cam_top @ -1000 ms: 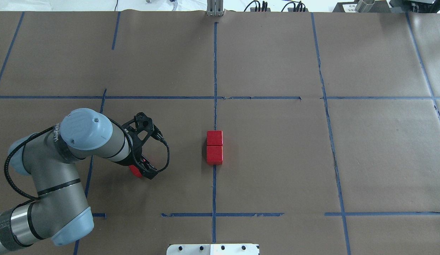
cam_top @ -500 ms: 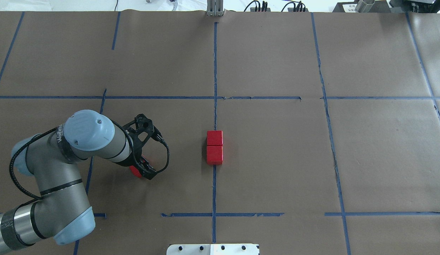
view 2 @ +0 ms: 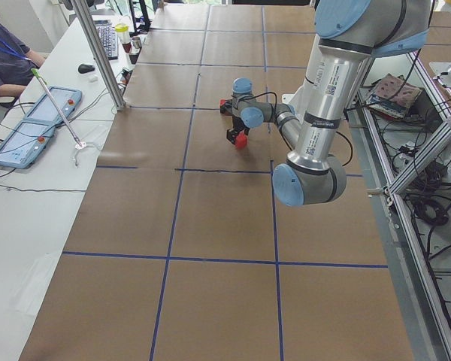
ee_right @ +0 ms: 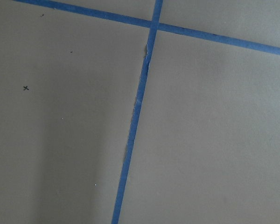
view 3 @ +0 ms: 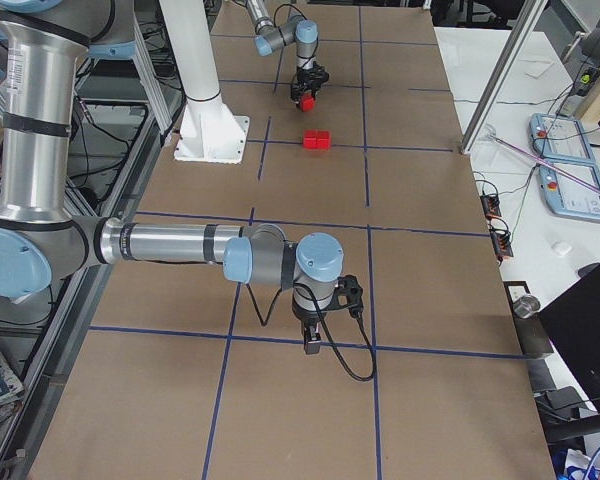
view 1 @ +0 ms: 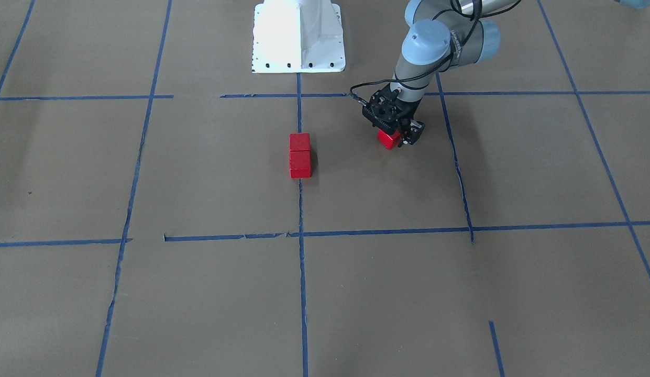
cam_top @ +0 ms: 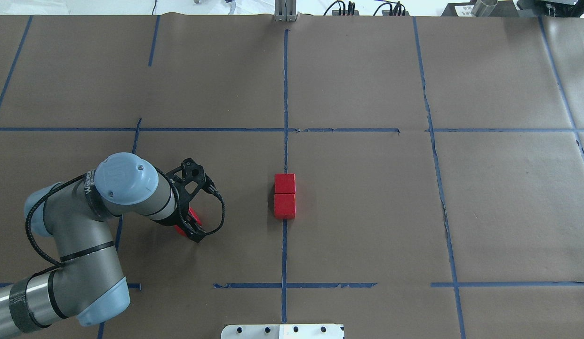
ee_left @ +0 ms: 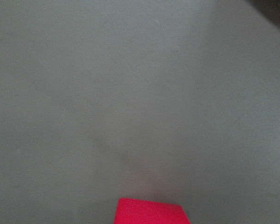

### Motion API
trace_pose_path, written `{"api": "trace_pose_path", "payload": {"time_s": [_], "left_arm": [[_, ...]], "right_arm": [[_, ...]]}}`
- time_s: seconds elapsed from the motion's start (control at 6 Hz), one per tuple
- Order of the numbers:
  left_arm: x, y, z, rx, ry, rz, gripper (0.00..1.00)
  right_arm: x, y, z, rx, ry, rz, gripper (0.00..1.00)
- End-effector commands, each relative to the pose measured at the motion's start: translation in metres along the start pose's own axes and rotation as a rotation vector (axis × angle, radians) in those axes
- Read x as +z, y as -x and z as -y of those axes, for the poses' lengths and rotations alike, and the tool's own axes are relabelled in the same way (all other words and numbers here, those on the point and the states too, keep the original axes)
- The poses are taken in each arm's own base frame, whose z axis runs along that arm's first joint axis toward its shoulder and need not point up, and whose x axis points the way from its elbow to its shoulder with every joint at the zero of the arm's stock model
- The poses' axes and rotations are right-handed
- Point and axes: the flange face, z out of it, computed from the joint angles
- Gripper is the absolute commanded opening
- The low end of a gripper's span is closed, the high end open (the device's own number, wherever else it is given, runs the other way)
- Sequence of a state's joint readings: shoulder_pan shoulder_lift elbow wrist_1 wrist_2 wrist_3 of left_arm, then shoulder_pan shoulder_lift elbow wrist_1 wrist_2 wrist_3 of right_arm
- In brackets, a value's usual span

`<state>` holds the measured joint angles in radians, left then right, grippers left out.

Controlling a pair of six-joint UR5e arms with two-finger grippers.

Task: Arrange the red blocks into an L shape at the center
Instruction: 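Carry the cube with the left gripper to beside the two-cube line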

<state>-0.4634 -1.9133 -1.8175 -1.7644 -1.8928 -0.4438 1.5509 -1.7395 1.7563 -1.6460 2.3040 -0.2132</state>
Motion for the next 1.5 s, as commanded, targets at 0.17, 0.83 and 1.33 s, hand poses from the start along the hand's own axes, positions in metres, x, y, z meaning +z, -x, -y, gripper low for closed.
{"api": "trace_pose_path", "payload": {"time_s": [0.17,0.83,1.33], "left_arm": [[-0.007,-0.001,0.005,-0.006,-0.007,-0.004,0.41],[-0.086,0.034,0.041,-0.671,-0.069,0.052,0.32],[-0.097,0.011,0.063,-1.529,-0.104,-0.036,0.32]], "right_arm": [[0.000,0.000,0.000,-0.001,-0.001,0.001,1.00],[-0.001,0.002,0.001,-0.002,-0.005,0.005,1.00],[-0.002,0.002,0.001,-0.003,-0.006,0.005,1.00]]}}
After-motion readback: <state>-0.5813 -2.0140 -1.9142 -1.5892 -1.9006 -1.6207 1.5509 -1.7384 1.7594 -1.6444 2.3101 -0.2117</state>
